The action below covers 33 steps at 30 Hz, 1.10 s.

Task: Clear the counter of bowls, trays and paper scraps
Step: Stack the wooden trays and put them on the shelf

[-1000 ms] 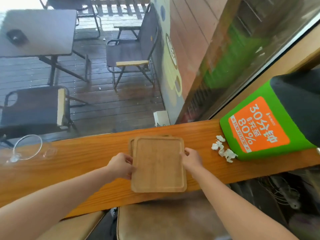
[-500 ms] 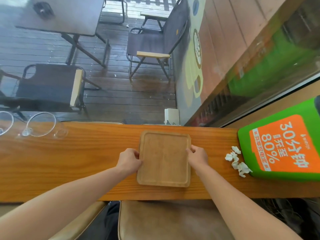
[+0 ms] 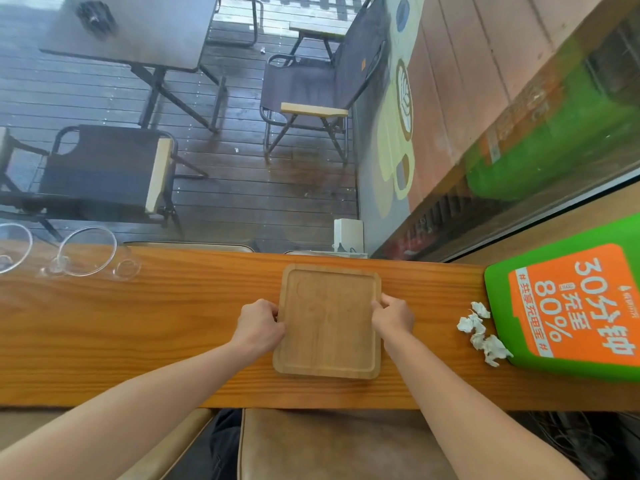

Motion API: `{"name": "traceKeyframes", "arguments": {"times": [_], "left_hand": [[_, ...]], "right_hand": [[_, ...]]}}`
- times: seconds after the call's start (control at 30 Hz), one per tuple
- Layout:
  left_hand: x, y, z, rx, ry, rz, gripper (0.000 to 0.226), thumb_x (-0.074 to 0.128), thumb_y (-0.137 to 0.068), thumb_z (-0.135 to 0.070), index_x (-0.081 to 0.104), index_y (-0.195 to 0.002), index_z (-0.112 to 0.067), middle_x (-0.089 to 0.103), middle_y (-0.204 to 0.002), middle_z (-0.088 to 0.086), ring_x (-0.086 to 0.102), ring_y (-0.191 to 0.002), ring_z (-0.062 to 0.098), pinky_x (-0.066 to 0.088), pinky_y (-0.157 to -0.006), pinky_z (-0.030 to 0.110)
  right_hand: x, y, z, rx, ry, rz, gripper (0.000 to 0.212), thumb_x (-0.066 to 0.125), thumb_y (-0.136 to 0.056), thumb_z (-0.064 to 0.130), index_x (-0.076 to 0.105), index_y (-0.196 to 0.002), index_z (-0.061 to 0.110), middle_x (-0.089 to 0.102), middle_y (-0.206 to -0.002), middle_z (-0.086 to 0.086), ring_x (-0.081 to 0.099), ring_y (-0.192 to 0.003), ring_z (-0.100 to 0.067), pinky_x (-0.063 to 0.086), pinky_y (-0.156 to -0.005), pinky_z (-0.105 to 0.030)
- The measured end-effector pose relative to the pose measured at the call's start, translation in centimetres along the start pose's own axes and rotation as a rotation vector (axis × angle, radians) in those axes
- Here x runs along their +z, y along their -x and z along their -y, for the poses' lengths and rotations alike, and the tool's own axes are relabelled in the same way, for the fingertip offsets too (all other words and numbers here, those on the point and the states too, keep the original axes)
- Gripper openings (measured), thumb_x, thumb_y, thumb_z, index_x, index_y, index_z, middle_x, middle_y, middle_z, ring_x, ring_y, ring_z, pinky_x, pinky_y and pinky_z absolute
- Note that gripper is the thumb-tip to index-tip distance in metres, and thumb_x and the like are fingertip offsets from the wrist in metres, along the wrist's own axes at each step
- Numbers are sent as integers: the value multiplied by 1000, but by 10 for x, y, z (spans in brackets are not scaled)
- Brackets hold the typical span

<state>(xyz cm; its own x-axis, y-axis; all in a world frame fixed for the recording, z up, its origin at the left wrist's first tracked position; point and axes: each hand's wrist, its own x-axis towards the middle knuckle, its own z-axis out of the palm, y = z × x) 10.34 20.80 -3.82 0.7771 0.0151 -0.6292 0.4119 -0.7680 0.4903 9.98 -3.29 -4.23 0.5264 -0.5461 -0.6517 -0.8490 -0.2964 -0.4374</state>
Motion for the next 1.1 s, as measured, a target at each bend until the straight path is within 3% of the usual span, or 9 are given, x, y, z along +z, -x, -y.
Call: {"name": "traceKeyframes", "arguments": {"times": [0.13, 0.3, 0.47, 0.6, 0.7, 0.8, 0.9, 1.03, 1.1], "left_hand": [[3, 0, -2, 29, -38, 8, 18, 65, -81, -10, 74, -68, -17, 70, -68, -2, 65, -61, 14, 56, -50, 27], [3, 1, 0, 47, -64, -6, 30, 66, -82, -12, 60, -58, -28, 64, -63, -6, 58, -56, 7, 38, -43, 16], [2, -3, 2, 18, -31, 11, 11, 71, -81, -15, 71, -74, -23, 66, -70, -9, 63, -63, 7, 52, -50, 20], [-1, -8, 2, -33, 28, 106, 9, 71, -83, -22, 66, -88, -28, 67, -83, -10, 63, -75, 8, 46, -53, 17], [4, -10, 0, -134, 172, 120, 12, 65, -85, -24, 62, -76, -31, 68, -85, -9, 63, -78, 9, 49, -57, 22], [9, -11, -4, -214, 282, 113, 12, 62, -86, -26, 72, -82, -21, 73, -88, -1, 68, -82, 18, 59, -69, 35], [17, -12, -7, -263, 359, 86, 15, 62, -86, -26, 69, -86, -14, 72, -95, 4, 65, -81, 21, 56, -76, 39], [25, -8, -12, -271, 390, 96, 38, 62, -88, -29, 64, -119, -8, 67, -117, 12, 64, -102, 27, 56, -88, 44], [25, -7, -14, -278, 423, 108, 42, 63, -87, -29, 62, -124, -8, 66, -121, 11, 62, -107, 29, 55, -91, 45]], "right_hand": [[2, -1, -2, 17, -4, -12, 39, 55, -100, 19, 55, -138, 12, 52, -144, -11, 48, -132, -32, 42, -110, -45], [-4, -1, -6, -8, 54, 35, 41, 57, -99, 22, 55, -139, 13, 55, -143, -8, 49, -132, -29, 44, -108, -41], [-8, -2, -6, -36, 81, 64, 43, 57, -99, 25, 54, -141, 14, 56, -143, -6, 50, -132, -28, 44, -107, -39], [-10, -2, -7, -38, 108, 152, 54, 55, -98, 38, 47, -145, 13, 53, -145, -7, 48, -133, -28, 43, -109, -44], [-7, 6, -15, 56, 10, 187, 67, 54, -96, 48, 38, -150, 12, 45, -151, -7, 43, -137, -29, 40, -111, -45], [3, 13, -25, 161, -136, 209, 73, 56, -93, 51, 35, -151, 11, 41, -153, -8, 42, -137, -31, 39, -111, -47], [8, 13, -27, 228, -277, 217, 68, 58, -92, 47, 41, -147, 11, 46, -149, -9, 47, -132, -32, 42, -108, -50], [7, 13, -31, 217, -366, 241, 55, 57, -97, 40, 48, -141, 9, 56, -137, -7, 56, -119, -26, 48, -89, -36], [6, 15, -35, 190, -362, 242, 54, 56, -98, 38, 45, -143, 9, 57, -136, -6, 55, -110, -20, 47, -82, -33]]}}
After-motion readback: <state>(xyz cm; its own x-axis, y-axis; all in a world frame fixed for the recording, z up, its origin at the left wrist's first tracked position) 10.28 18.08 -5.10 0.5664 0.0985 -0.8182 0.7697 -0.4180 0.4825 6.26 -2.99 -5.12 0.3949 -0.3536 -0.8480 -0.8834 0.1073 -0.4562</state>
